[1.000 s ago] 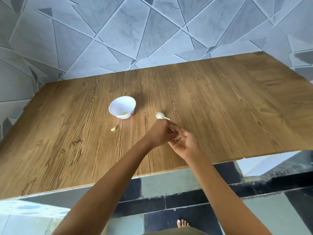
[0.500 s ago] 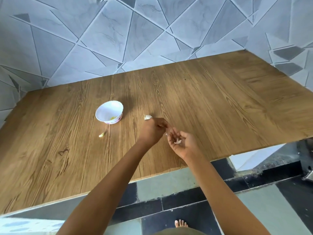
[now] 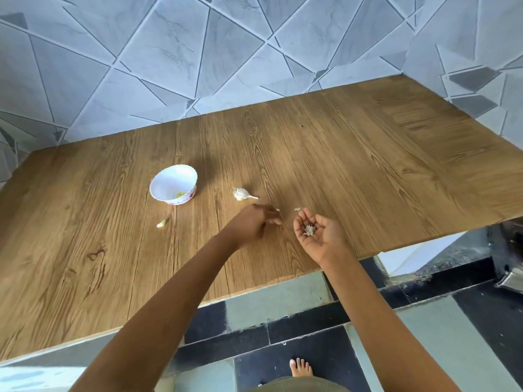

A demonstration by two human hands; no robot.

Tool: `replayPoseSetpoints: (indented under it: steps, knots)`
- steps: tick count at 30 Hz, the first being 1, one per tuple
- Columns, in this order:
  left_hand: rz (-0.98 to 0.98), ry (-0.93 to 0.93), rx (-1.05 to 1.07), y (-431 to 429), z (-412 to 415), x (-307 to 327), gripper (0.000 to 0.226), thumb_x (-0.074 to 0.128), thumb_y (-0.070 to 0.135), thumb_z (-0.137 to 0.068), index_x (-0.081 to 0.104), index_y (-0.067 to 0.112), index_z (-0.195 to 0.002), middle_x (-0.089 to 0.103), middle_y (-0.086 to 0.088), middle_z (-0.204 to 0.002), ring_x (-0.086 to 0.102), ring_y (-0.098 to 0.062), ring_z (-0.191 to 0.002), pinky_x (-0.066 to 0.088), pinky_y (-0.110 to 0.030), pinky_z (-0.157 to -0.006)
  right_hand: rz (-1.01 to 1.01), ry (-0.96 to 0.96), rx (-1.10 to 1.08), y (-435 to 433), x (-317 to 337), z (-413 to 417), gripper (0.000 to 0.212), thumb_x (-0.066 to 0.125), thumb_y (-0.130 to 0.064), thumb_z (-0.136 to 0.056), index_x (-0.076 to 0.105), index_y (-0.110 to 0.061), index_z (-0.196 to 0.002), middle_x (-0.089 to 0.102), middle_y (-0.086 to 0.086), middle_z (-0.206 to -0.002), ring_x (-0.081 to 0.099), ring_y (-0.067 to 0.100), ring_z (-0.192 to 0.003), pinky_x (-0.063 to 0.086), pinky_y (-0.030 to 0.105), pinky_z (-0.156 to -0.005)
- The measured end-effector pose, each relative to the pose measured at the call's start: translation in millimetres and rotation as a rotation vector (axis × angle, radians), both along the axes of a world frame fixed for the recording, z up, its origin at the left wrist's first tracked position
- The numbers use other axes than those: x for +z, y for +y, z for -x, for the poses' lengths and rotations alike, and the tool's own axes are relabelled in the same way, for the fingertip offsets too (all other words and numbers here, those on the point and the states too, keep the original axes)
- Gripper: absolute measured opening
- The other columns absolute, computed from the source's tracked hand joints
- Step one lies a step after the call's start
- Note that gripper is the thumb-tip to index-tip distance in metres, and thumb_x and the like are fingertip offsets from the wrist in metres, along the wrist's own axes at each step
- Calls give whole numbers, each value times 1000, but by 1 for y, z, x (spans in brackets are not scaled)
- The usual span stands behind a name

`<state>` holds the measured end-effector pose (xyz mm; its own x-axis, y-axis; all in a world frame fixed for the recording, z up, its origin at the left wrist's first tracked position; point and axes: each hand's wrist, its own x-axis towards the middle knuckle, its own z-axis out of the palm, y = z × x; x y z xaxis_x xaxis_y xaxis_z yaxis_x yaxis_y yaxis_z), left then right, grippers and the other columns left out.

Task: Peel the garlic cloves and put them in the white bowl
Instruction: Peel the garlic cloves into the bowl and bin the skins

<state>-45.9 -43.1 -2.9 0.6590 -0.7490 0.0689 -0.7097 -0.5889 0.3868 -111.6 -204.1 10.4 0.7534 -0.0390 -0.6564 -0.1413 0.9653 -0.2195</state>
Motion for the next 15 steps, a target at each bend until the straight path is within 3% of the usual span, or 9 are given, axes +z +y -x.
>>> replayPoseSetpoints:
  steps: [5,8,10,15]
  knots:
    - [-144,4,65,38,-5,9,41,46,-13,-75,75,12,-90,72,0,-96,66,-13,-90,52,-32,-80,10,-26,12,3,3,-3,31,34,-7,-100,58,4,-85,59,15,-85,58,20,-75,50,31,-73]
    - [-35,-12,101,21,-11,16,45,40,-15,-77,73,9,-97,71,-5,-103,65,-16,-98,50,-29,-88,23,-25,0,2,5,-1,31,34,-8,-100,58,4,-84,59,14,-83,58,20,-75,50,31,-73]
    - [-15,-34,72,-3,-17,18,50,38,-19,-77,70,4,-108,67,-11,-115,61,-20,-110,42,-23,-96,37,-14,-14,-1,6,2,31,35,-7,-100,58,4,-84,60,13,-82,58,19,-74,50,31,-75]
    - [-70,-8,-78,-45,-26,7,55,44,-21,-72,68,6,-114,63,-11,-123,56,-23,-118,41,-32,-99,39,12,-52,-9,3,12,29,35,-8,-100,58,4,-86,59,14,-84,58,20,-78,45,32,-87]
